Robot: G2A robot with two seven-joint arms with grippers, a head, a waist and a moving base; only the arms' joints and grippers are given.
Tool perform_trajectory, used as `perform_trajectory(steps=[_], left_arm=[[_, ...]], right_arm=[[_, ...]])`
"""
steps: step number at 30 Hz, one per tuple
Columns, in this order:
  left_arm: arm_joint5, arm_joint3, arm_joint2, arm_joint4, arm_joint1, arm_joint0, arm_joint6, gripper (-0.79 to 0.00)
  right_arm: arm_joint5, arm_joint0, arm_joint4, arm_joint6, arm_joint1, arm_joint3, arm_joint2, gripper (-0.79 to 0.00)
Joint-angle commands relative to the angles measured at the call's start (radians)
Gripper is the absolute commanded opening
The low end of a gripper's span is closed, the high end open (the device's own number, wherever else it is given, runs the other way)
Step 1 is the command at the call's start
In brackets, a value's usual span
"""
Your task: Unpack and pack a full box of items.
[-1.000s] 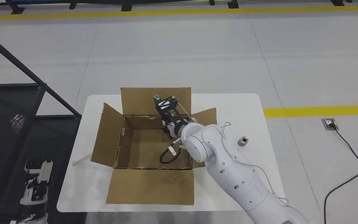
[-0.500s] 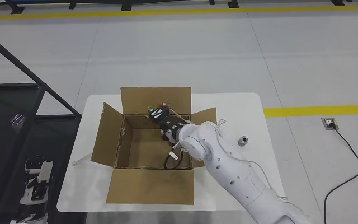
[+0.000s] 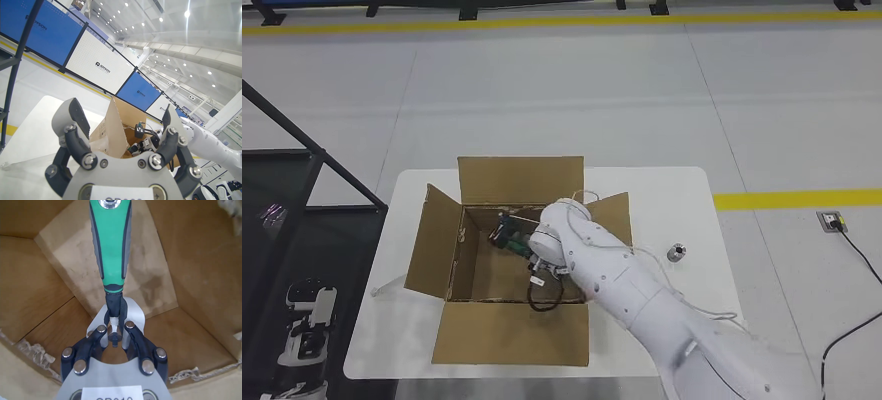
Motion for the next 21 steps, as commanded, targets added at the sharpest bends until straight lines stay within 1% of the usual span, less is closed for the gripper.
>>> perform_trajectory(steps=[1,4,10,11,12,13,14,16,18,20,21], left_arm=[[0.0,0.0,0.0,0.0,0.0,0.0,0.0,0.0],[0.0,0.0,0.0,0.0,0.0,0.0,0.0,0.0],[0.0,0.0,0.0,0.0,0.0,0.0,0.0,0.0],[0.0,0.0,0.0,0.0,0.0,0.0,0.0,0.0],[0.0,0.0,0.0,0.0,0.0,0.0,0.0,0.0],[0.0,0.0,0.0,0.0,0.0,0.0,0.0,0.0],[0.0,0.0,0.0,0.0,0.0,0.0,0.0,0.0],[0.0,0.0,0.0,0.0,0.0,0.0,0.0,0.0],[0.0,0.0,0.0,0.0,0.0,0.0,0.0,0.0],[0.0,0.0,0.0,0.0,0.0,0.0,0.0,0.0],[0.0,0.0,0.0,0.0,0.0,0.0,0.0,0.0]], right_arm=[[-0.025,0.008,0.006,-0.024,-0.03,0.081,-0.012,-0.785],[-0.035,0.01,0.007,-0.05,-0.065,0.158,-0.025,-0.785],[-0.035,0.01,0.007,-0.05,-0.065,0.158,-0.025,-0.785],[-0.035,0.01,0.007,-0.05,-0.065,0.158,-0.025,-0.723],[-0.035,0.01,0.007,-0.05,-0.065,0.158,-0.025,-0.542],[-0.035,0.01,0.007,-0.05,-0.065,0.158,-0.025,-0.465],[-0.035,0.01,0.007,-0.05,-0.065,0.158,-0.025,-0.419],[-0.035,0.01,0.007,-0.05,-0.065,0.158,-0.025,-0.36],[-0.035,0.01,0.007,-0.05,-0.065,0.158,-0.025,-0.249],[-0.035,0.01,0.007,-0.05,-0.065,0.158,-0.025,-0.012],[-0.035,0.01,0.007,-0.05,-0.065,0.158,-0.025,0.0]])
